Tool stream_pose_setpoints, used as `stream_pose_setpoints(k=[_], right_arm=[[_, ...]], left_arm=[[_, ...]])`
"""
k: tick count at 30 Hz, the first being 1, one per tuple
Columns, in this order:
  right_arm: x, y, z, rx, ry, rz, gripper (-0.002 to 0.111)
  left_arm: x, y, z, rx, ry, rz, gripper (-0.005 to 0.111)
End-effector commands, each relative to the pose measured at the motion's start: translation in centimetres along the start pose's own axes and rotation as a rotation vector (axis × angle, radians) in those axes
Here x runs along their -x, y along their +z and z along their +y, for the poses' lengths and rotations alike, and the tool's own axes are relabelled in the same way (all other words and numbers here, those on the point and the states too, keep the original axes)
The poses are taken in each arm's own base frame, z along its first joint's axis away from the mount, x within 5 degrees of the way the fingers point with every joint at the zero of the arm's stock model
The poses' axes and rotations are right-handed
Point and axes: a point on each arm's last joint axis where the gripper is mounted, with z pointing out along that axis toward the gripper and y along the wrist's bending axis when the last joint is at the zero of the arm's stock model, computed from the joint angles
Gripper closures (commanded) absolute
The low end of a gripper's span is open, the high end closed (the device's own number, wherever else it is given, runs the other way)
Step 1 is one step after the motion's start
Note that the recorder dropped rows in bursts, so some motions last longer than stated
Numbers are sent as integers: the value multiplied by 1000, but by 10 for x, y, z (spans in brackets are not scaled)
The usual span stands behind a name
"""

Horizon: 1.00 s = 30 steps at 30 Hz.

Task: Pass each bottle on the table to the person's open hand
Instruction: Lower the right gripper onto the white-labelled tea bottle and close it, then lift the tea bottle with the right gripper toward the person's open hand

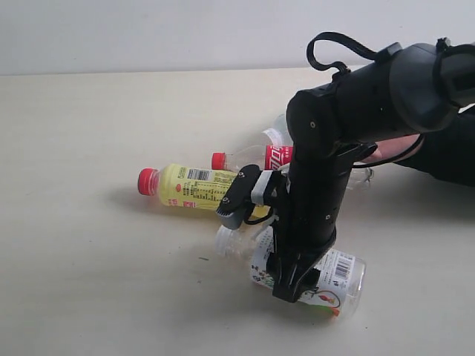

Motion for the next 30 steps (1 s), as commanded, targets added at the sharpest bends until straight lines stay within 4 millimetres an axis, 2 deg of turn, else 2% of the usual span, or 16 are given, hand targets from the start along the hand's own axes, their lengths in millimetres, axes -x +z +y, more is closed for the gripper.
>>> stream_pose_setpoints(k=[1, 3, 6, 11, 20, 30], right_arm=[[0, 0, 2, 12, 8, -4, 71], [0, 0, 2, 12, 8, -4, 84], [-1, 0, 3, 23, 8, 13, 96], [-3, -1, 4, 33, -5, 30, 107], [-10, -17, 11, 60, 44, 62, 108], [-24, -62, 25, 47, 146, 19, 108]], left_arm=[[-1, 0, 0, 0, -7, -4, 107], [-1, 0, 0, 0, -7, -4, 107], [-1, 0, 0, 0, -7, -4, 107], [-1, 0, 0, 0, -7, -4, 107], [-1, 0, 0, 0, -7, -4, 107], [-1, 0, 0, 0, -7, -4, 107]])
